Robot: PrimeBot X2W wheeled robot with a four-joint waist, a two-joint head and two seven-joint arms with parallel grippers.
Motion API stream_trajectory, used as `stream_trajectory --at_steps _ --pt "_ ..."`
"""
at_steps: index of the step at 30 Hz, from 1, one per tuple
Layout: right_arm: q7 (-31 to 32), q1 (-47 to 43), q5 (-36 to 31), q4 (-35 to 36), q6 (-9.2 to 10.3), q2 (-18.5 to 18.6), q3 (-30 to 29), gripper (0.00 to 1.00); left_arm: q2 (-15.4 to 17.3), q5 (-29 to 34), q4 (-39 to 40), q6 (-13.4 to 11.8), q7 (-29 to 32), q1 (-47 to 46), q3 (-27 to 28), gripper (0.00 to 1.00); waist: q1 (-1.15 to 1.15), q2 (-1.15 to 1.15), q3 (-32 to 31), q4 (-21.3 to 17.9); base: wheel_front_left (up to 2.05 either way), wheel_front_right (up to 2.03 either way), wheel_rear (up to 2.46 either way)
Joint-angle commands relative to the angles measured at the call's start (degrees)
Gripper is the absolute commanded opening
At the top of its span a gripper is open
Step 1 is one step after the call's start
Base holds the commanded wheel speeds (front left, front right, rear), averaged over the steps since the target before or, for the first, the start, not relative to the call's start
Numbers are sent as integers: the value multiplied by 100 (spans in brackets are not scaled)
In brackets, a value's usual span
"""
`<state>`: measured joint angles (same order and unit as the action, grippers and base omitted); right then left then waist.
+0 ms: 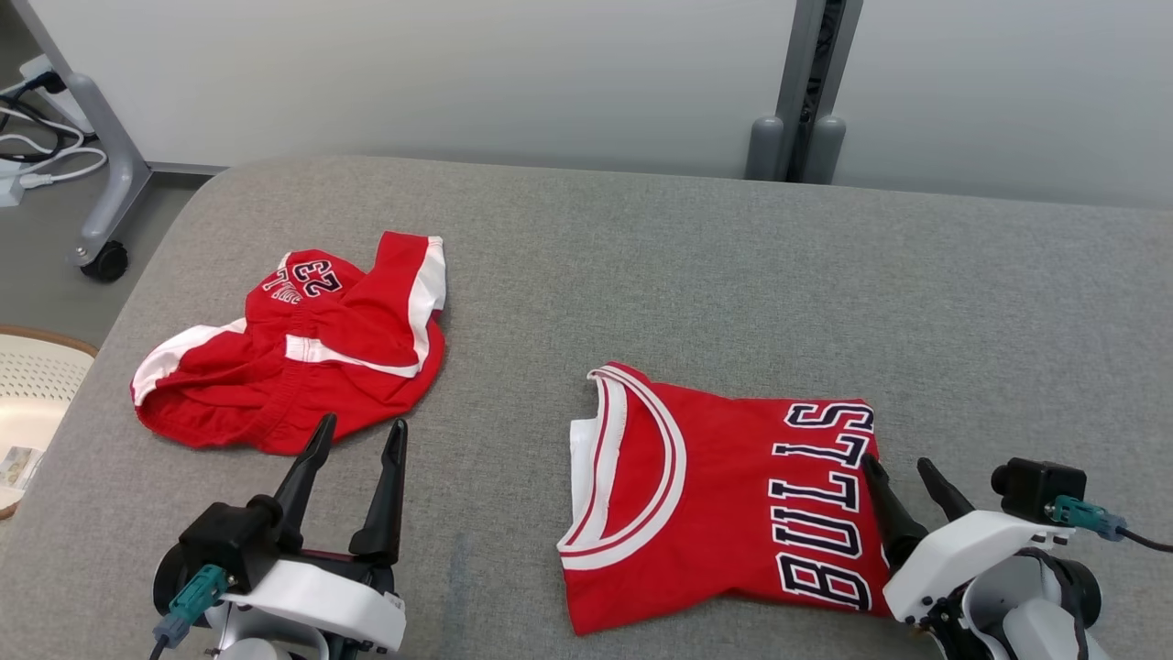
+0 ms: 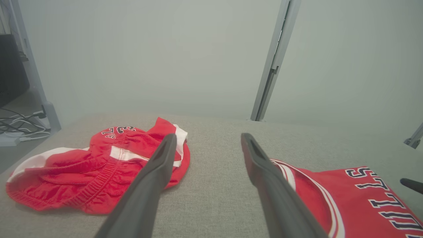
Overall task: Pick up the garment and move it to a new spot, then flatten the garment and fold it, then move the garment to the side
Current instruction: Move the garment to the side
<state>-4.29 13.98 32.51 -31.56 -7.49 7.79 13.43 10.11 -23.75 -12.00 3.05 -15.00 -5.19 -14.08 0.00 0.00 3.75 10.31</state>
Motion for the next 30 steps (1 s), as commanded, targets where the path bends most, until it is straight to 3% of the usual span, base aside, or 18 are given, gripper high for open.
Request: stream_trajectory --at_steps 1,13,14,15,18,30 --pt "-34 95 96 -114 -2 0 -7 100 -10 48 -28 48 -23 -98 57 100 0 0 28 41 0 0 0" --pt "172 366 656 -1011 -2 -137 137 100 -113 184 -170 214 -23 -153 252 100 0 0 102 199 0 0 0" --pt "192 383 713 -1049 -2 -145 161 88 -123 199 -177 219 -23 -157 262 100 0 0 101 205 0 0 0" --pt "200 396 758 -1083 -2 -143 183 37 -135 213 -188 233 -23 -160 270 100 0 0 100 211 0 0 0" --pt "170 423 858 -1155 -2 -137 279 0 -160 229 -217 252 -23 -172 294 100 0 0 95 227 0 0 0" --pt "-217 582 1097 -1115 -2 86 679 0 -265 327 -246 311 -23 -118 410 100 0 0 31 214 0 0 0"
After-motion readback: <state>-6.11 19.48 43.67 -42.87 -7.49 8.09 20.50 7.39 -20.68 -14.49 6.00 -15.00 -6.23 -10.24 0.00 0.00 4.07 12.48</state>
